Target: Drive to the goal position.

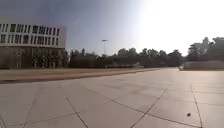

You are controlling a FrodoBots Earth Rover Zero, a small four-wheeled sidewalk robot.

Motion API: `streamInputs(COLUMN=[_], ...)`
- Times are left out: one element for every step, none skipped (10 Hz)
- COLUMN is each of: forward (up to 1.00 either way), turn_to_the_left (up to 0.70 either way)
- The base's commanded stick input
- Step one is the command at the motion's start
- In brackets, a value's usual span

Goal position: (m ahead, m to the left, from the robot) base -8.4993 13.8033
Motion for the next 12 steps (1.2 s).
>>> streamInputs(forward=[0.07,0.06,0.06,0.07,0.07,0.07,0.06,0.07,0.06,0.07,0.07,0.07], turn_to_the_left=[0.0,0.0,0.0,0.0,0.0,0.0,0.0,0.0,0.0,0.0,0.0,0.0])
